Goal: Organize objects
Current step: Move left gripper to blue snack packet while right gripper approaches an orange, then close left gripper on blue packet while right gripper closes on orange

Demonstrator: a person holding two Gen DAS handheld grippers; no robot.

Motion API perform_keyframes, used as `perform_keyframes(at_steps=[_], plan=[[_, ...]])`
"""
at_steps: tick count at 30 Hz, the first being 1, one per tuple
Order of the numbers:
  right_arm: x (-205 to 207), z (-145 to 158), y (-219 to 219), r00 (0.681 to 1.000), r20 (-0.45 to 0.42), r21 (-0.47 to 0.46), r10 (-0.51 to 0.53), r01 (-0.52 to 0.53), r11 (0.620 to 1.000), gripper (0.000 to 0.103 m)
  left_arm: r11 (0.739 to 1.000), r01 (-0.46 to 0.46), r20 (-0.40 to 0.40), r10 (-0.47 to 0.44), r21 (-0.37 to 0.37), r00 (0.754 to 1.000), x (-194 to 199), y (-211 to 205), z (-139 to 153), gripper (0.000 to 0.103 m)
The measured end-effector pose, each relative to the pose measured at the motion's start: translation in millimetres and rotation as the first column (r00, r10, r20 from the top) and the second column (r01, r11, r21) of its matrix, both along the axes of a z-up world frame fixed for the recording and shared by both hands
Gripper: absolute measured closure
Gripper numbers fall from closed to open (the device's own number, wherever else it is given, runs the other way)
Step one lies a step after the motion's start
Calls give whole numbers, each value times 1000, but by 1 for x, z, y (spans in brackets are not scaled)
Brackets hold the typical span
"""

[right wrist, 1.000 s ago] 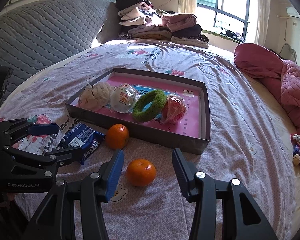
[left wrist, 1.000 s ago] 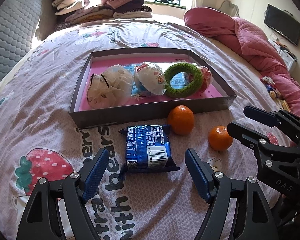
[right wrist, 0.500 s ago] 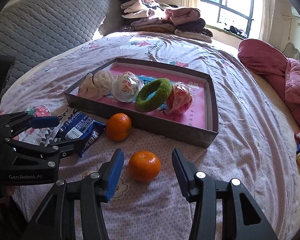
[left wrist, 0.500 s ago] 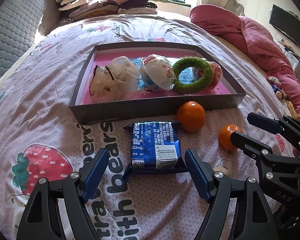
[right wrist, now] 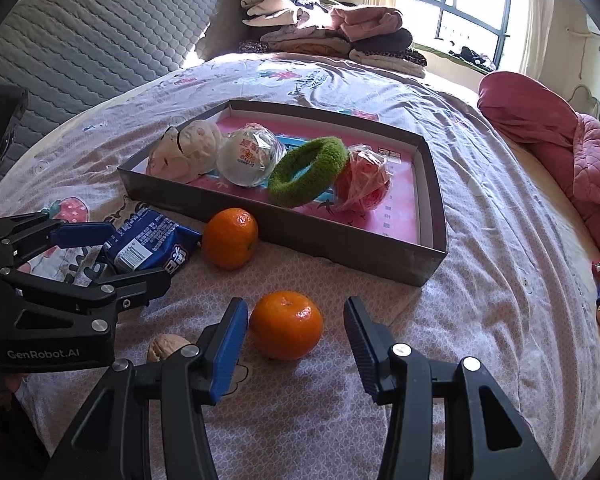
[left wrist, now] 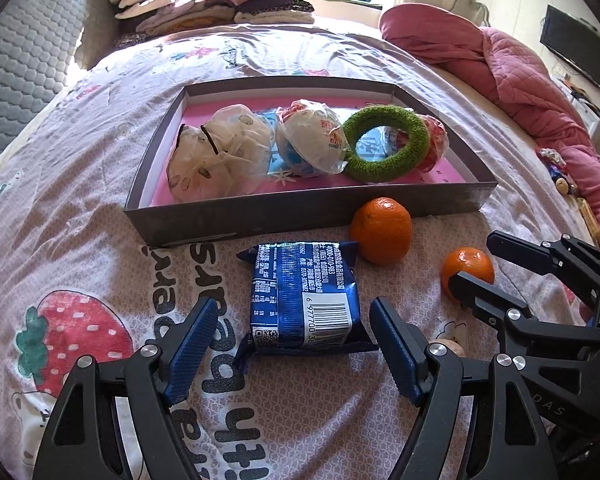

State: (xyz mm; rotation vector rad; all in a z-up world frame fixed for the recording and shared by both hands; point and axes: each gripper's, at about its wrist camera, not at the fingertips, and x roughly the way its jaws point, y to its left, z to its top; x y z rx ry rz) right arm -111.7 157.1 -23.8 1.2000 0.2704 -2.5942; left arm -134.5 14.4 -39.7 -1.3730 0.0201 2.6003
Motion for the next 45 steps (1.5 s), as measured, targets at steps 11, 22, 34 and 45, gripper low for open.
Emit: perform_keyframes(at_steps=[11, 22, 34, 45], plan=[[-3, -10, -2, 1000, -3, 7, 2, -2, 1000, 53, 1000, -7, 9, 7, -11, 1000, -8, 4, -8, 24], [-4, -16, -2, 1000, -23, 0, 0, 0, 1000, 54, 1000, -17, 1, 18, -6, 1000, -12, 2, -13, 24], [-4, -18, -4, 1000, -20, -9, 19, -19, 1000, 63, 1000, 4, -21, -4, -12, 1000, -13, 4, -16, 31], [-3, -17, -4, 1000, -20, -21, 20, -21, 1000, 64, 1000, 22, -29, -22, -6, 999, -11, 4, -12, 46]])
